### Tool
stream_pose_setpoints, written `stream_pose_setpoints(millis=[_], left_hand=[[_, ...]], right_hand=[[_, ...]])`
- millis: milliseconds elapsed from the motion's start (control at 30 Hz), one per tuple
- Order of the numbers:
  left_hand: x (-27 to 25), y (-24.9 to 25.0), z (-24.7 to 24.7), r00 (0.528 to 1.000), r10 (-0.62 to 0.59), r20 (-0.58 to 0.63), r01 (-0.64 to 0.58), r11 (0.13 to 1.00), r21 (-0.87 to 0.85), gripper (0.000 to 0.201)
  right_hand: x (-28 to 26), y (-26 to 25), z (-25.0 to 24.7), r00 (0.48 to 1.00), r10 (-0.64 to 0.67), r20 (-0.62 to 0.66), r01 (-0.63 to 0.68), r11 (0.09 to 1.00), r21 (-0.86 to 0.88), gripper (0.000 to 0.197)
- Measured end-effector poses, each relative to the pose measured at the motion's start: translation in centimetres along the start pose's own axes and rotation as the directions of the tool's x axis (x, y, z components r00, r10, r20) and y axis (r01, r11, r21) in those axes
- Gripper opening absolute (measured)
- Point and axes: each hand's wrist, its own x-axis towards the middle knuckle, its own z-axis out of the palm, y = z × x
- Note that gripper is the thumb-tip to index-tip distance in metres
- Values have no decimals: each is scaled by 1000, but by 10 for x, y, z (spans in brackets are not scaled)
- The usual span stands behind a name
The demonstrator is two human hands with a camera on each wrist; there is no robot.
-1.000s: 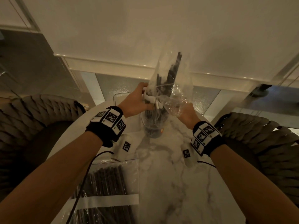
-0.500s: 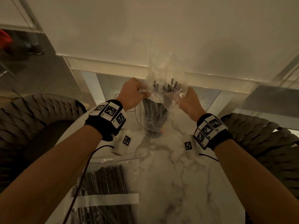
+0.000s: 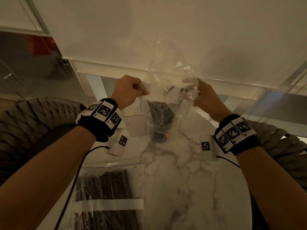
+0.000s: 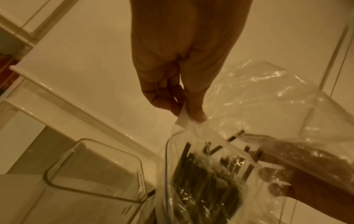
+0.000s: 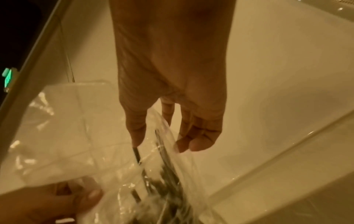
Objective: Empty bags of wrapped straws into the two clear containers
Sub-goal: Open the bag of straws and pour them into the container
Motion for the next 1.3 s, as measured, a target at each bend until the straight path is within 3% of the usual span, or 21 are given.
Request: stream_pose_setpoints(millis=[133,267,333,433,533,633,733,900,1100,1300], left_hand=[[0,0,-9,1000,30,10,-30,999,11,17],[0,-3,-14,1000,14,4,-14,999,44,16],[0,-4,-13,1000,2,21,-3,999,40,14],[-3,-1,-7,991,-11,131,12,1000,-9,24],[-5,1,5,971,-25,239,33,999,-27,28],[-2,-3,11,985,-9,175,0,999,54,9],[5,-4,6,994,-33,101,32,999,18,24],[7,9,-6,994,-31,103,31,1000,5,46],[-1,28,-28,987,45,153,-46,999,-1,24],[-14,48,-50,996,77,38,-74,995,-69,32]], right_hand=[[4,-4,-1,999,52,-14,-52,999,8,22],[10,4,8,991,131,16,-129,988,-82,26],[11,2,12,994,100,46,-91,983,-160,26],[11,-2,19,991,57,122,-25,968,-250,21],[10,-1,22,979,120,166,-95,984,-151,23],[10,1,20,983,115,146,-91,982,-165,20],[12,3,15,985,104,141,-77,981,-180,21],[6,3,-2,963,130,235,-108,989,-104,23],[-6,-23,-19,972,79,222,-79,997,-11,15],[-24,-60,-36,982,23,189,-29,999,29,20]])
